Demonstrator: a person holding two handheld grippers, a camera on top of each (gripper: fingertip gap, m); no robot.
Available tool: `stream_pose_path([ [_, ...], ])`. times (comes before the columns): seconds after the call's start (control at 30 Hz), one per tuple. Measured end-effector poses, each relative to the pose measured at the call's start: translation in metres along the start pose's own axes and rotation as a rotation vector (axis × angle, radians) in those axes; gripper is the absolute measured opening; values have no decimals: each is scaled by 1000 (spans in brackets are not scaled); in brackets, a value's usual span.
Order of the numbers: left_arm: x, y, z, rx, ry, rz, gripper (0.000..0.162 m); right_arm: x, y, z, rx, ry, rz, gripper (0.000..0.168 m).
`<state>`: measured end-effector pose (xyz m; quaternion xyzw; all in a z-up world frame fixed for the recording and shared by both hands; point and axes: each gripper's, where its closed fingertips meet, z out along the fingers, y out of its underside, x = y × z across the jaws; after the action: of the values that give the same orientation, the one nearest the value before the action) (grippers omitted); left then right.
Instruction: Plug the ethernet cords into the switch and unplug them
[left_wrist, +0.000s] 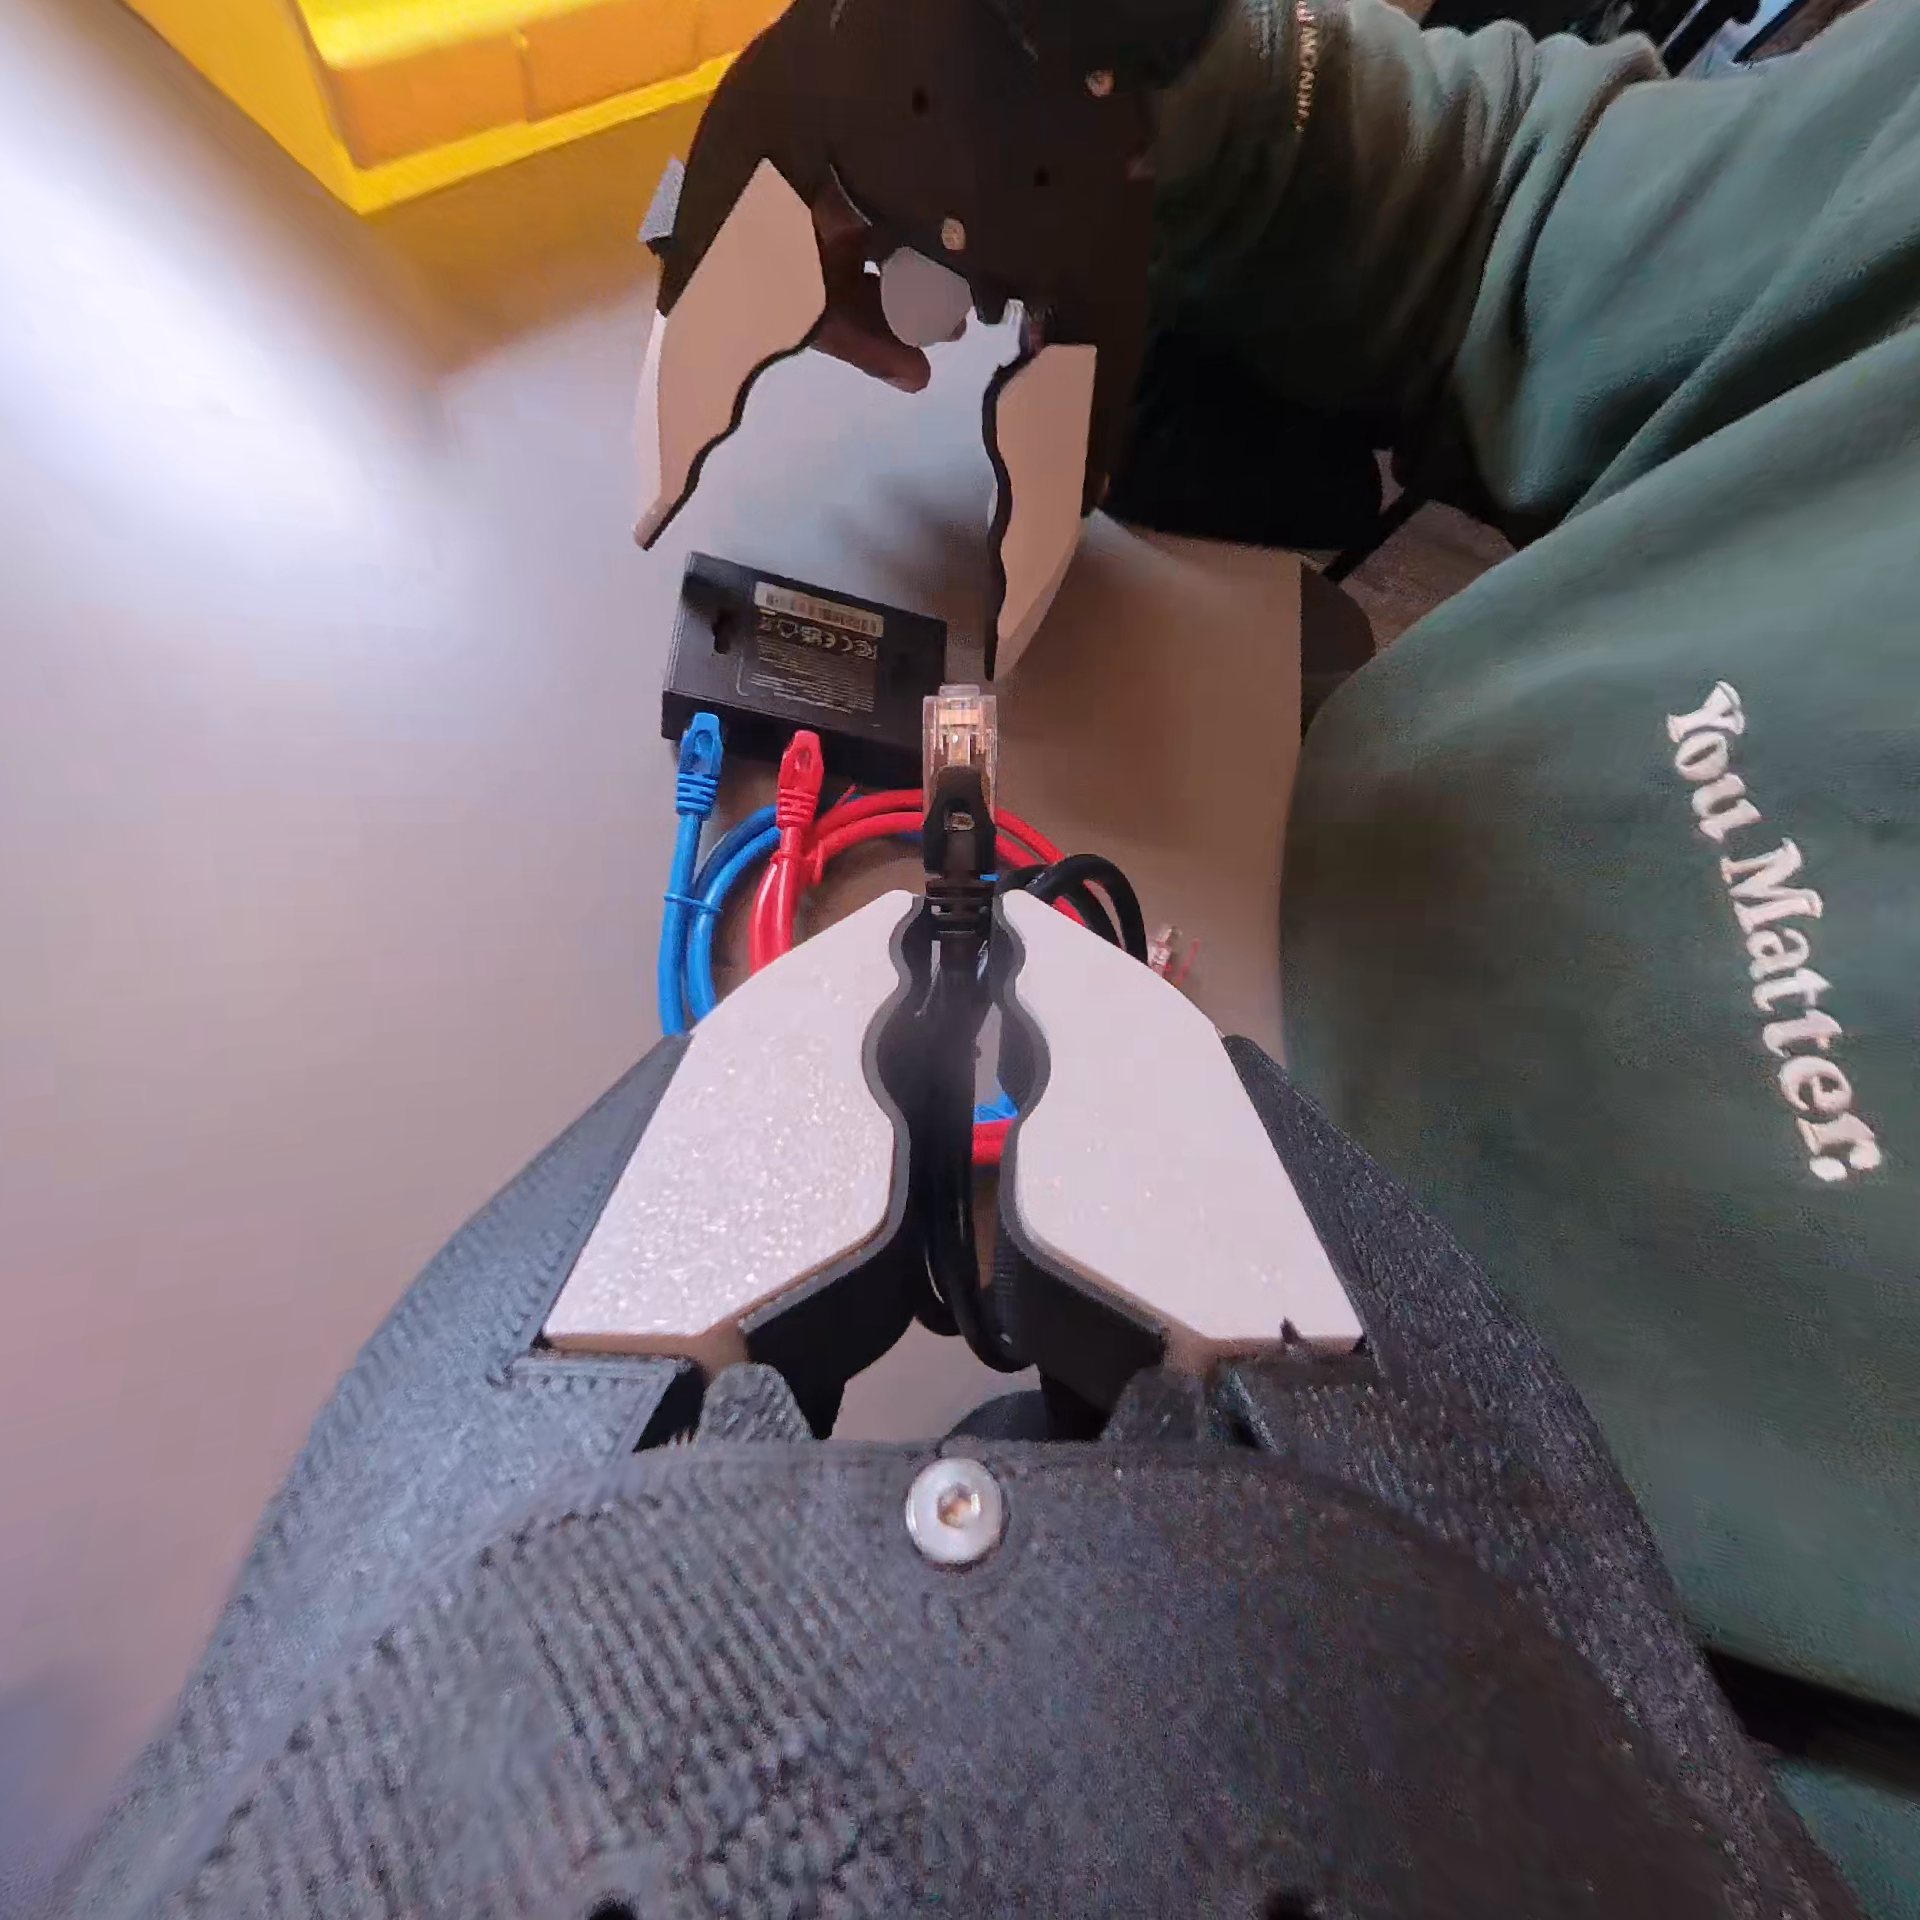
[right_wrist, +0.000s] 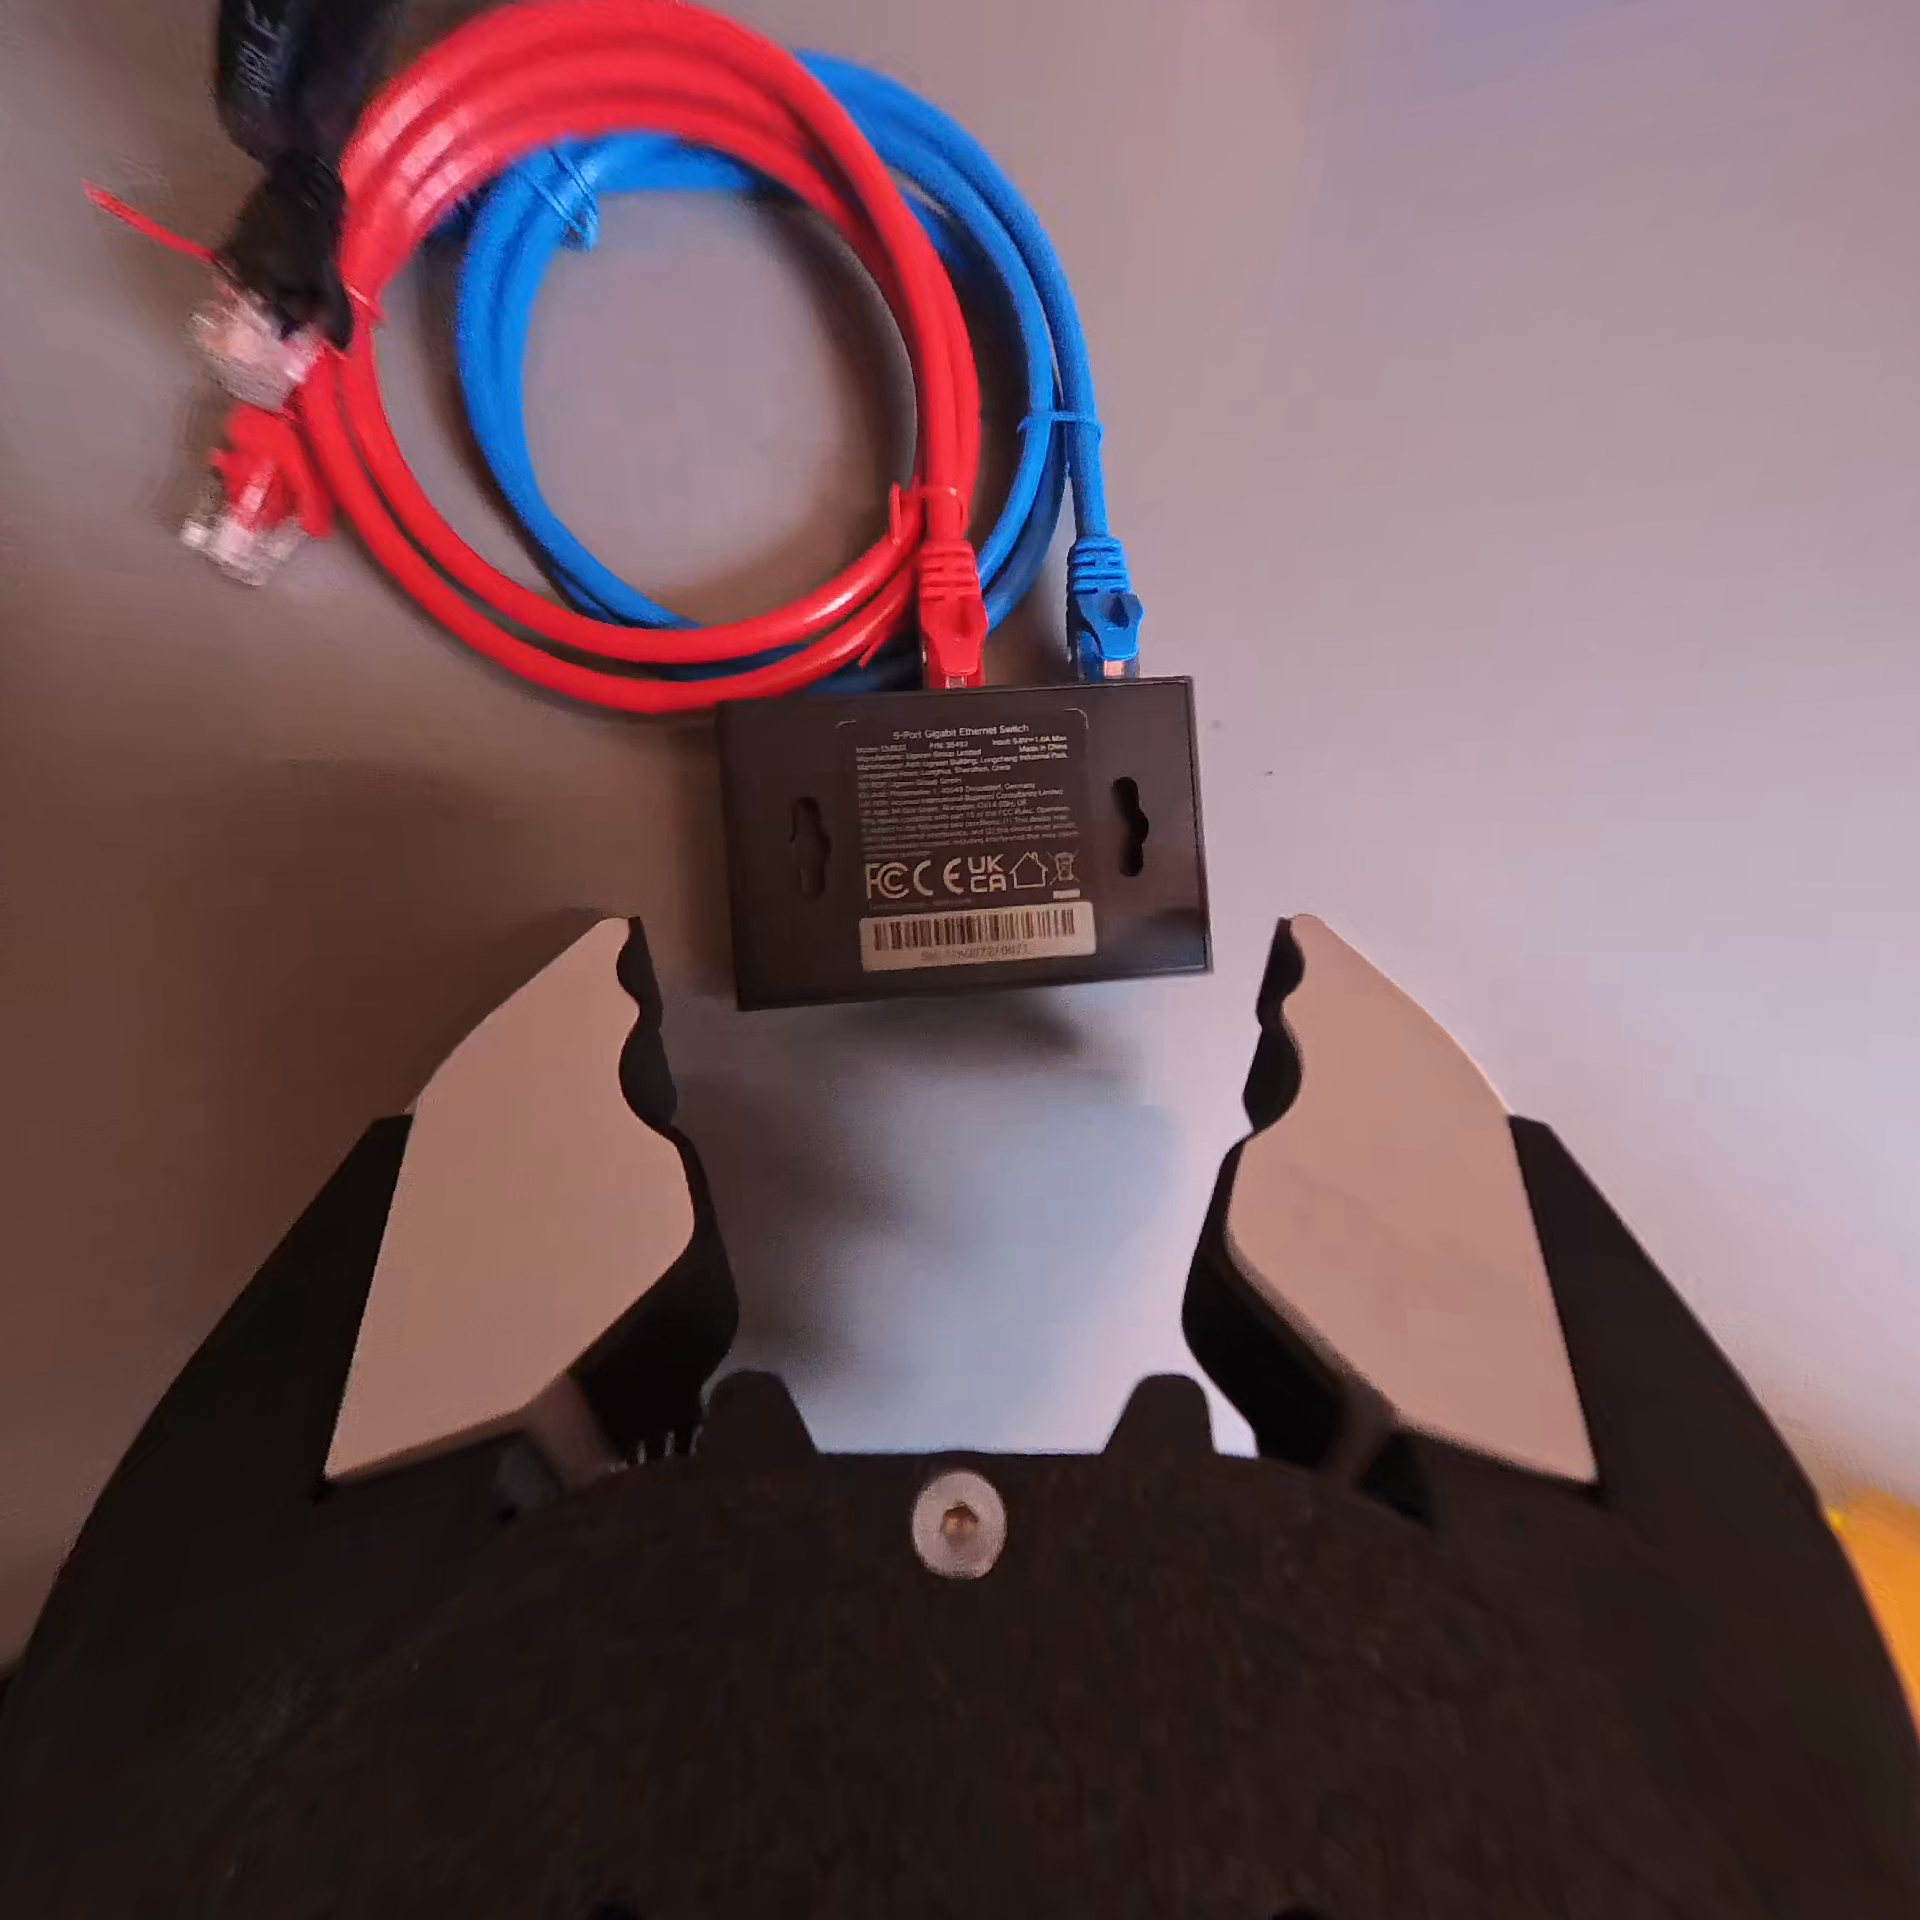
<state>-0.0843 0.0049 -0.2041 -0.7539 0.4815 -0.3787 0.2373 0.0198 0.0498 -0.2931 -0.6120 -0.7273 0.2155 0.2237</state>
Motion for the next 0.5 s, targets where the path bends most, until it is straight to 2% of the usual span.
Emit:
stream_pose_path([
  [0.03,-5,1,5,-7,13,-19,11,1,2,6,-28,0,-19,111],
  [0.17,-20,9,33,-66,49,-68,11,0,-1,22,-47,-45,-50,105],
  [0.3,-29,22,53,-148,13,-84,11,-2,-4,25,-52,-66,-80,100],
  [0.5,-32,38,65,-349,-84,-65,11,-11,-17,22,12,-193,81,100],
])
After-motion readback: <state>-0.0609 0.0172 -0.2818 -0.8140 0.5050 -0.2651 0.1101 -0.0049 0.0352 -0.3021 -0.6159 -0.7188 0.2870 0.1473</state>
